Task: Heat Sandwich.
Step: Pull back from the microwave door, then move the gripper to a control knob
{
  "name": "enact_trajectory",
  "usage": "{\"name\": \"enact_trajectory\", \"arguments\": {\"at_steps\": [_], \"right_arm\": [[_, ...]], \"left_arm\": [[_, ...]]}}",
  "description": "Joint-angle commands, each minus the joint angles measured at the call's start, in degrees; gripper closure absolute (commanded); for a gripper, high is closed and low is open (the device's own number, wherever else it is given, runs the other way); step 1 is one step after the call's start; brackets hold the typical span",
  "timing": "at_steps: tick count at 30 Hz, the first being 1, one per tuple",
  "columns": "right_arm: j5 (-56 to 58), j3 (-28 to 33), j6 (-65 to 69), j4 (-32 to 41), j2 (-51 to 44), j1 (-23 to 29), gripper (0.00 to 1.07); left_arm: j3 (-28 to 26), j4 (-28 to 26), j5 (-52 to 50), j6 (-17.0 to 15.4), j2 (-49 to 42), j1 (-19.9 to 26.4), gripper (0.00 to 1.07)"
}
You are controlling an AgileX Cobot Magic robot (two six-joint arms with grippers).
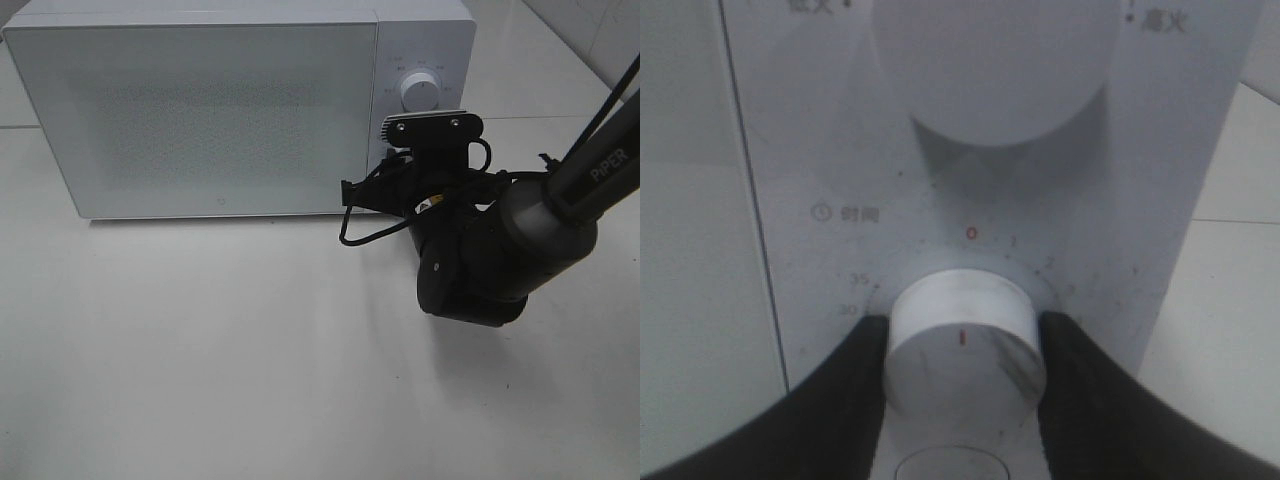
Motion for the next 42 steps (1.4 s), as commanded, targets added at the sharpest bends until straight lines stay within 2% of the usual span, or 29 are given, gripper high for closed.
{"name": "enact_trajectory", "arguments": {"at_steps": [1, 10, 12, 15, 16, 18, 21, 23, 26, 27, 29, 42], "right_arm": [[-11.23, -1.32, -0.23, -3.27, -0.74, -0.23, 1.07], [-11.23, -1.32, 15.07, -3.38, -0.74, -0.11, 1.07], [-11.23, -1.32, 26.13, -3.04, -0.74, -0.11, 1.07], [-11.23, -1.32, 33.92, -3.04, -0.74, -0.11, 1.07], [-11.23, -1.32, 41.25, -3.04, -0.74, -0.11, 1.07], [-11.23, -1.32, 44.81, -3.04, -0.74, -0.11, 1.07], [-11.17, -1.32, 65.89, -3.04, -0.74, -0.11, 1.07], [-11.17, -1.32, 70.42, -3.04, -0.74, -0.11, 1.07], [-11.17, -1.32, 89.61, -3.04, -0.74, -0.11, 1.07], [-11.17, -1.32, 89.61, -3.04, -0.74, -0.11, 1.07], [-11.17, -1.2, 98.09, -3.04, -0.74, -0.11, 1.07], [-11.12, -1.2, 97.92, -3.04, -0.74, -0.11, 1.07]], "left_arm": [[0.06, -0.06, -0.74, -0.34, -1.32, 0.11, 0.35], [0.06, -0.06, -0.74, -0.34, -1.32, 0.11, 0.35], [0.06, -0.06, -0.74, -0.34, -1.32, 0.11, 0.35], [0.06, -0.06, -0.74, -0.34, -1.32, 0.11, 0.35], [0.06, -0.06, -0.74, -0.34, -1.32, 0.11, 0.35], [0.06, -0.06, -0.74, -0.34, -1.32, 0.11, 0.35], [0.06, -0.06, -0.74, -0.34, -1.32, 0.11, 0.35], [0.06, -0.06, -0.74, -0.34, -1.32, 0.11, 0.35], [0.06, -0.06, -0.74, -0.34, -1.32, 0.11, 0.35], [0.06, -0.06, -0.74, -0.34, -1.32, 0.11, 0.35], [0.06, -0.06, -0.74, -0.34, -1.32, 0.11, 0.35], [0.06, -0.06, -0.74, -0.34, -1.32, 0.11, 0.35]]}}
